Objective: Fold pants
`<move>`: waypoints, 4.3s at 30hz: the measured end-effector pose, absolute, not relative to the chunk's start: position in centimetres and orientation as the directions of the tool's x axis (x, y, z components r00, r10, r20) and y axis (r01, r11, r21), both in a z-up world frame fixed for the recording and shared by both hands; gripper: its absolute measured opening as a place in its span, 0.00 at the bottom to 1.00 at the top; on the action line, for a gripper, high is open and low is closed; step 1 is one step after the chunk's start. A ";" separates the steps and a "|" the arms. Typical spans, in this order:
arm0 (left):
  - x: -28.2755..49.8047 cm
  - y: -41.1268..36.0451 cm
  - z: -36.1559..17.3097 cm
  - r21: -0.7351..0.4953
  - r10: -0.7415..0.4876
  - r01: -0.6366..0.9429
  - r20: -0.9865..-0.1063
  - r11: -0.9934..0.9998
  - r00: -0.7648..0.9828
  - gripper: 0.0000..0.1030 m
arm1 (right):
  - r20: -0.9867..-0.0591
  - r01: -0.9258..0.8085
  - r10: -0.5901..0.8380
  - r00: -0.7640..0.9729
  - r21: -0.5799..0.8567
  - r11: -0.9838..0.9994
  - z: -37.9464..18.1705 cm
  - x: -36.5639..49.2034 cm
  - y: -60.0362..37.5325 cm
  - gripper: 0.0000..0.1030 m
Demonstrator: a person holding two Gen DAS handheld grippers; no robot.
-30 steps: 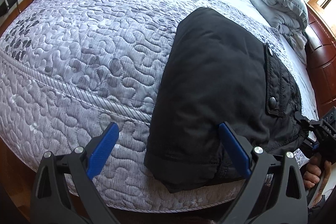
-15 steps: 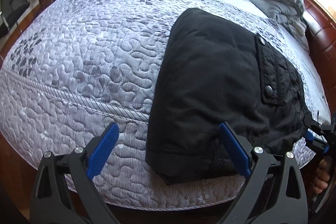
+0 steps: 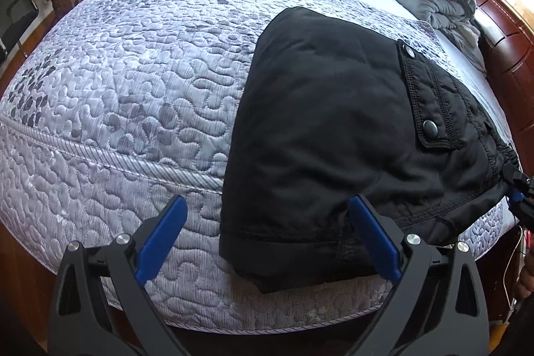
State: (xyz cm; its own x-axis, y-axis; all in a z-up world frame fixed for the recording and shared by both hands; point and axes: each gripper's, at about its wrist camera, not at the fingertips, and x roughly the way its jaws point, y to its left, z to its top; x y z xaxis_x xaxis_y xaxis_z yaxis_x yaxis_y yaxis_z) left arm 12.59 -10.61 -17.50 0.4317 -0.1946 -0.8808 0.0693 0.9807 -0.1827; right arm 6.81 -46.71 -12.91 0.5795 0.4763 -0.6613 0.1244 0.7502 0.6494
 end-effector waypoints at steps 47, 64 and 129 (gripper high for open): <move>9.2 -13.9 -7.7 -0.081 -0.211 0.227 -0.740 0.970 0.639 0.95 | -0.732 0.218 0.447 0.514 0.616 0.757 -18.2 7.2 -46.4 0.36; 12.1 -6.7 -12.1 -0.211 -0.206 0.052 -0.821 0.976 0.533 0.95 | -0.748 0.221 0.440 0.497 0.599 0.770 -18.3 7.8 -46.3 0.39; 25.6 -12.1 -25.7 -0.818 -0.792 0.099 -0.574 0.566 -0.208 0.95 | -0.636 0.144 0.566 0.524 0.722 0.677 -18.3 9.7 -53.5 0.72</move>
State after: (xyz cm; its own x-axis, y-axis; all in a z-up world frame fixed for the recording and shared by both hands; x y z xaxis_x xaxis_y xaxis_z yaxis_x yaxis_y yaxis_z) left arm 25.58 -12.05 -25.70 -0.2078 -0.7924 -0.5736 0.0987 0.5664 -0.8182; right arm 9.74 -53.47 -18.33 0.5243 0.5664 -0.6358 0.1442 0.6768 0.7219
